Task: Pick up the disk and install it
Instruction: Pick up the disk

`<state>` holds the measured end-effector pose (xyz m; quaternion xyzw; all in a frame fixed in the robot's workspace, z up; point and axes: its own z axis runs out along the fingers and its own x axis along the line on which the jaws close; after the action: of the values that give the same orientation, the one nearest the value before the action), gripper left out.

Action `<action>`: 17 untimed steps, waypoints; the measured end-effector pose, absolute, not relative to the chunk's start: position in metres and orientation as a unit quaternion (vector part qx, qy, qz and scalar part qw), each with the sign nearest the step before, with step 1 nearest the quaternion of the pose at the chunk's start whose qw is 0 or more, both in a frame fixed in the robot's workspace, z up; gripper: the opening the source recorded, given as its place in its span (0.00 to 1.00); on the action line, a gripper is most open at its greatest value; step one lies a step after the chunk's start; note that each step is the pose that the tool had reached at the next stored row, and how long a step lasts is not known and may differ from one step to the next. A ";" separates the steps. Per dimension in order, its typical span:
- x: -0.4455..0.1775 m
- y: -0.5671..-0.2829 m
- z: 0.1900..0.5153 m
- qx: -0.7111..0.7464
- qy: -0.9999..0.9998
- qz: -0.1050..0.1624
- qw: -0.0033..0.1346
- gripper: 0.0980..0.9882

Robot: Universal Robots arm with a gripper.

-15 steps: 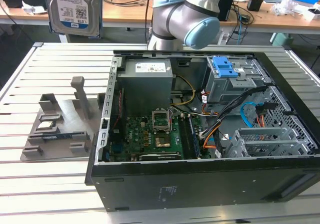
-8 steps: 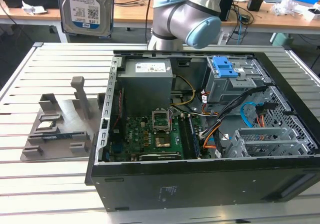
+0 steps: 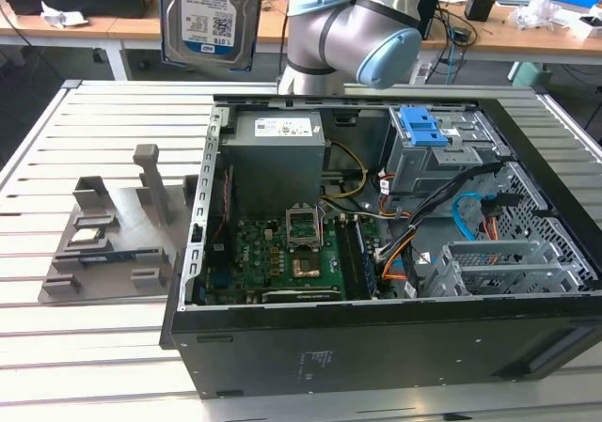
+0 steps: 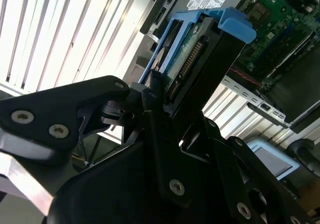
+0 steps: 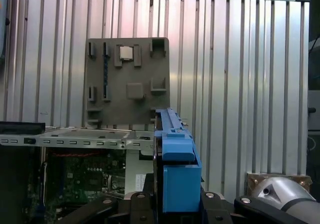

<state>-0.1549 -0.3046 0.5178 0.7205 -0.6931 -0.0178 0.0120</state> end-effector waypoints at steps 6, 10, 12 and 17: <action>-0.125 -0.305 0.518 0.720 -0.693 -0.018 0.012 0.30; -0.112 -0.305 0.518 0.720 -0.693 -0.018 0.012 0.30; -0.106 -0.305 0.518 0.720 -0.693 -0.018 0.012 0.30; -0.086 -0.305 0.518 0.720 -0.693 -0.018 0.012 0.30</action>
<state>-0.0858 -0.3045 0.5177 0.7204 -0.6932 -0.0178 0.0120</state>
